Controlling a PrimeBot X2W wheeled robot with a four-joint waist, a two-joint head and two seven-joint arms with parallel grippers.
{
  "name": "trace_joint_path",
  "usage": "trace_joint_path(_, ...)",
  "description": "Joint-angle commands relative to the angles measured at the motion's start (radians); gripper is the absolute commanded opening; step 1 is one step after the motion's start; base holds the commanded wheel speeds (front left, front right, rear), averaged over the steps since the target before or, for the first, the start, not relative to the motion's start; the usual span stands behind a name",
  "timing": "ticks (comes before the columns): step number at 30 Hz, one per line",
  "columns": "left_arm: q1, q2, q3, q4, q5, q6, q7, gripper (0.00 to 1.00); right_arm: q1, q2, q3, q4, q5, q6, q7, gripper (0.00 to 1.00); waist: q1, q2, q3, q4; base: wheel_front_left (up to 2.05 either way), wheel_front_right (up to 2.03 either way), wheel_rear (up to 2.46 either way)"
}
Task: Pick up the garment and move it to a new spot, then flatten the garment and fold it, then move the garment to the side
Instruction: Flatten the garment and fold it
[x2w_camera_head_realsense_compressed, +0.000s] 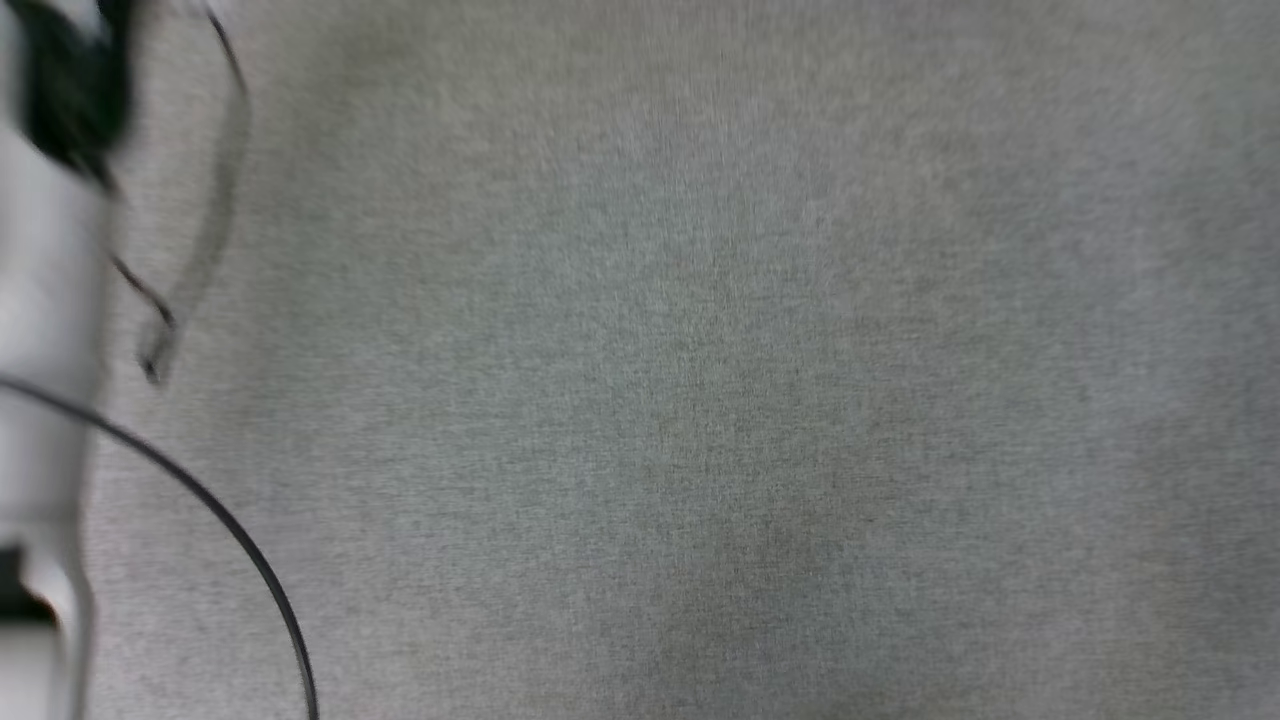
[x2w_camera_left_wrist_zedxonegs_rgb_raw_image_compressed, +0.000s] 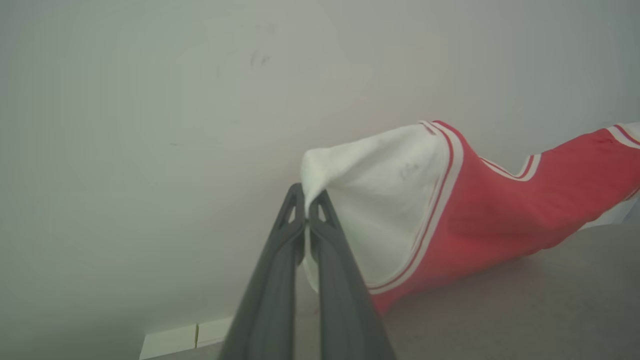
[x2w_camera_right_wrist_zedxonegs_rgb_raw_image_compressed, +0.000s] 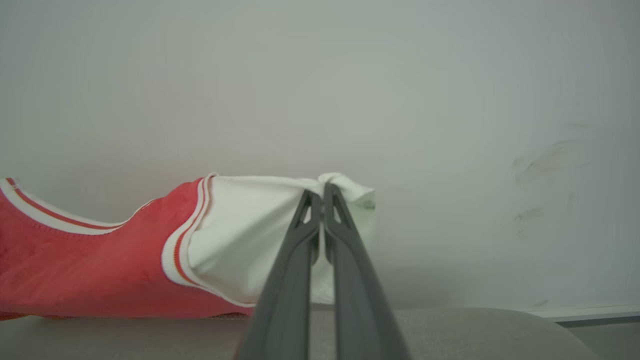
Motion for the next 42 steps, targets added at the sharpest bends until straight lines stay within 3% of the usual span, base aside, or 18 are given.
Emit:
trace_joint_path(1,0.051,-0.001,-0.004,-0.008,-0.010,-0.002,-0.008,0.00,0.047,-0.006,0.011,-0.006,0.023,-0.001,0.001,0.00,-0.0001,0.0000,-0.072,0.008,0.00,0.00,0.00)
trace_joint_path(7,0.384,0.001,-0.047,-0.075,-0.048,0.010,0.002,0.00,0.345,-0.044,0.087,-0.100,0.182,-0.001,0.045,0.00,-0.0001,0.0000,-0.199,0.009,0.00,0.00,0.00)
trace_joint_path(14,0.727,0.013,-0.076,-0.199,-0.099,0.068,0.048,0.00,0.693,-0.114,0.113,-0.261,0.351,-0.001,0.127,0.00,-0.0001,0.0000,-0.317,0.005,0.00,0.00,0.00)
trace_joint_path(18,0.886,0.048,-0.087,-0.269,-0.117,0.101,0.084,0.00,0.876,-0.147,0.108,-0.348,0.417,-0.001,0.173,0.00,-0.0001,0.0000,-0.367,0.005,0.00,0.00,0.00)
trace_joint_path(31,1.249,0.185,-0.046,-0.473,-0.198,0.204,0.169,0.00,1.263,-0.193,0.044,-0.517,0.463,-0.001,0.265,0.00,-0.0001,0.0000,-0.497,-0.004,0.00,0.00,0.00)
trace_joint_path(42,1.433,0.235,-0.039,-0.619,-0.261,0.251,0.232,0.00,1.494,-0.198,-0.030,-0.654,0.452,-0.001,0.479,0.00,-0.0001,0.0000,-0.513,-0.011,0.00,0.00,0.00)
